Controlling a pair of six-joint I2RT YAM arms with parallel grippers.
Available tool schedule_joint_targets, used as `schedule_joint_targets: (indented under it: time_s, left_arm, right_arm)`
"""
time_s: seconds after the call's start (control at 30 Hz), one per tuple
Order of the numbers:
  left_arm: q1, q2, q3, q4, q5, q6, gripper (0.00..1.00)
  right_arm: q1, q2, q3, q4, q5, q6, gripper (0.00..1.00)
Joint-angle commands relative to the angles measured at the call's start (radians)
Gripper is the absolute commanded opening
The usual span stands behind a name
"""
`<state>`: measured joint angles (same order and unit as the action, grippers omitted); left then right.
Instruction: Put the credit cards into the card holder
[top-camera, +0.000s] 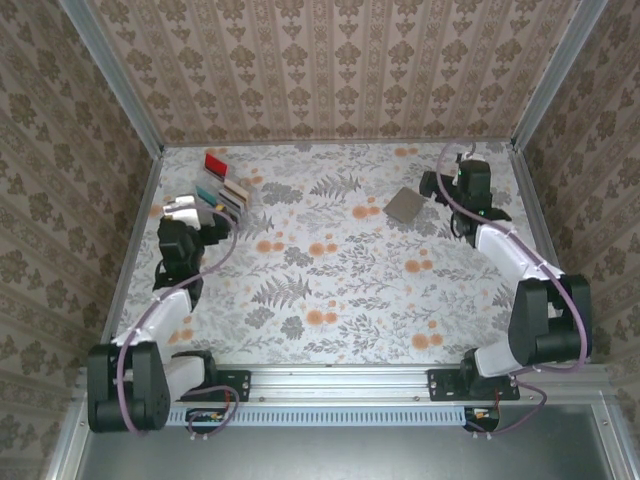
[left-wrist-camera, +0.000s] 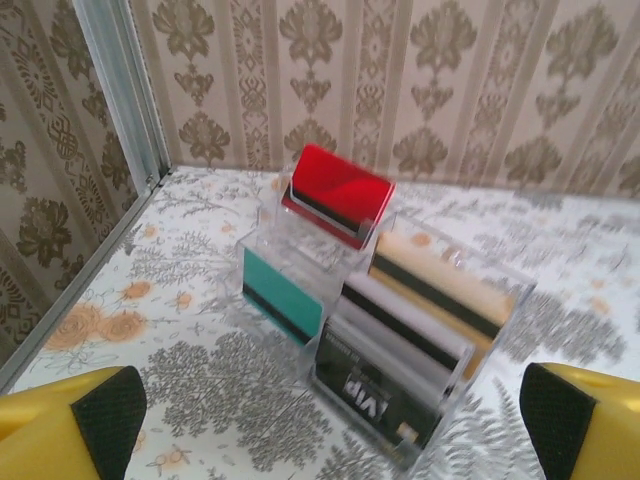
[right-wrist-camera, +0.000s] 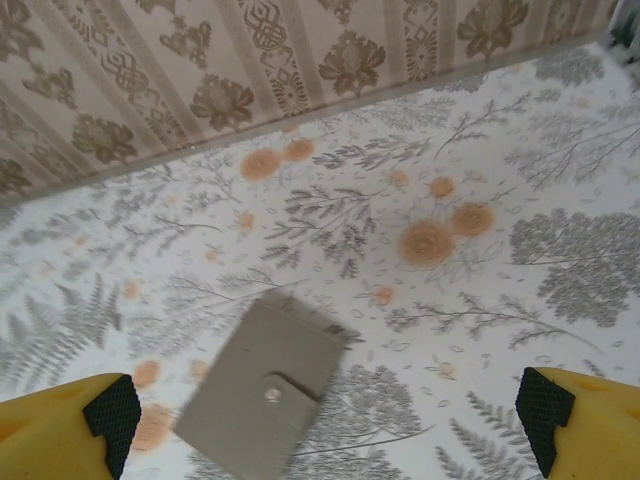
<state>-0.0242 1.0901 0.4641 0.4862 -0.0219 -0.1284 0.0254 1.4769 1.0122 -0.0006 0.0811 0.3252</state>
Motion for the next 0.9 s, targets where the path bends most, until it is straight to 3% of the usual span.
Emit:
schedule_joint_targets:
  time_s: [0.0,0.17,0.23,0.37,0.63,0.87]
  left_arm:
    - [0.009,-0.054,0.067,-0.26,0.054,-0.209,1.0]
    - [0.019,-0.058,0.118,-0.402,0.167,-0.444,1.0]
    - [0.023,-0.019,0.137,-0.408,0.288,-0.475,1.0]
    - [-0.008,0.049,0.142,-0.367,0.408,-0.543,1.0]
    - [-0.209,0.094,0.192,-0.423,0.301,-0.51,1.0]
    - [-0.301,0.11,0.21,-0.433,0.226,-0.512,1.0]
  right_arm:
    - [-0.014,0.117,0.148,-0.32,-0.18,0.15,0.94]
    - [-0.013,0.286,0.309,-0.392,-0.289,0.189,0.79]
    - [-0.009,0.377,0.4,-0.461,-0.314,0.196,0.68]
    - [0.007,0.497,0.485,-0.467,-0.341,0.198,0.62]
    - [0.017,0.702,0.688,-0.557,-0.393,0.195,0.58]
    - [0.065,0.785,0.734,-0.684,-0.402,0.16,0.54]
